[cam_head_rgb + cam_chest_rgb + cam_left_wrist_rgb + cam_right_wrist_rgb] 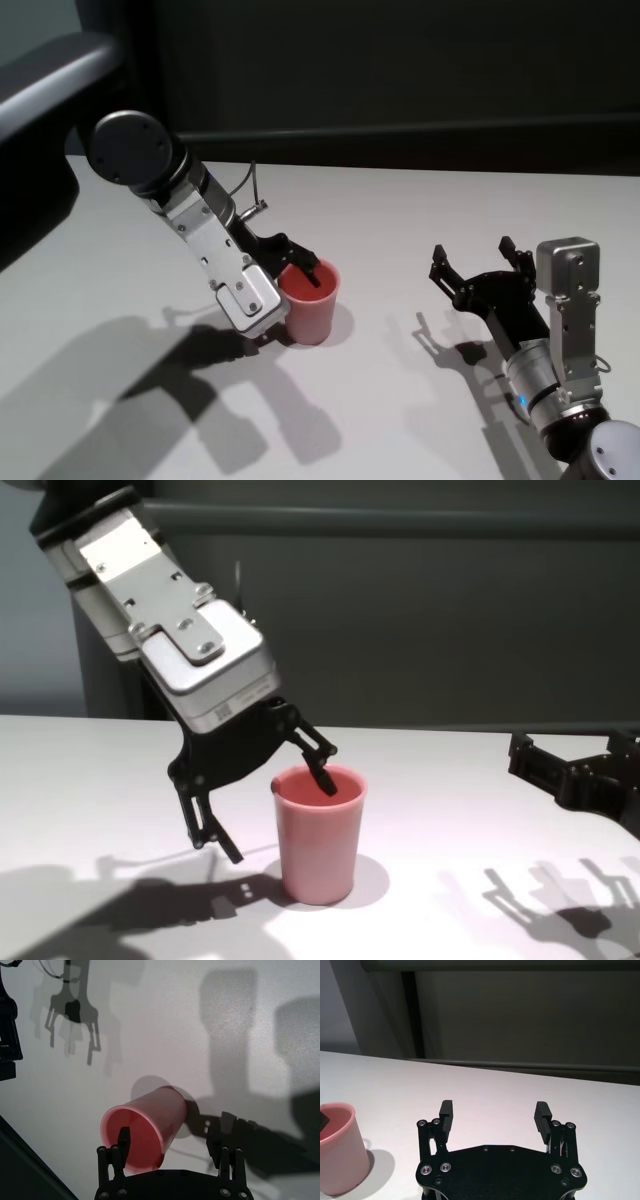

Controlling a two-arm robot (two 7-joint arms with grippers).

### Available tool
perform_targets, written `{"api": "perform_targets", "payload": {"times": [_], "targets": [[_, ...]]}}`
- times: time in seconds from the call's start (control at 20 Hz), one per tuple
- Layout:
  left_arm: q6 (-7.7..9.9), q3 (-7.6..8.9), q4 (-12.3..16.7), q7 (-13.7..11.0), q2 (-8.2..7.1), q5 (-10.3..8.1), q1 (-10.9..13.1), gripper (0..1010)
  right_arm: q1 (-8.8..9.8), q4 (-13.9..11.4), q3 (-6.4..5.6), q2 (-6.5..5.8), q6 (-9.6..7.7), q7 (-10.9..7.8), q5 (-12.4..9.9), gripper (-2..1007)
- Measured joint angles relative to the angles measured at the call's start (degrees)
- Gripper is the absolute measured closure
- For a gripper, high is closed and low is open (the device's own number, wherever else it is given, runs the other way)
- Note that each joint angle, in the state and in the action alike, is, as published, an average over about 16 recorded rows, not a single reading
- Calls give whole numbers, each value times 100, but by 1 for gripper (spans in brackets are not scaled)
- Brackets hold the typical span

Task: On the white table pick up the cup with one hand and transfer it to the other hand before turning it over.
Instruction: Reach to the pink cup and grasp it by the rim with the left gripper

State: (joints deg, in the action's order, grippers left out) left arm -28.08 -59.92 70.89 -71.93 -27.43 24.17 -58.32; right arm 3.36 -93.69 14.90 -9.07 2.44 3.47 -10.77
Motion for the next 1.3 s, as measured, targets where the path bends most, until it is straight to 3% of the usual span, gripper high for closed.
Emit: {"api": "perform_targets", "payload": {"times": [1.3], "targets": [[-13, -420, -326, 163, 111, 118, -205, 7, 0, 0, 0, 0, 0, 0, 0, 5]]}}
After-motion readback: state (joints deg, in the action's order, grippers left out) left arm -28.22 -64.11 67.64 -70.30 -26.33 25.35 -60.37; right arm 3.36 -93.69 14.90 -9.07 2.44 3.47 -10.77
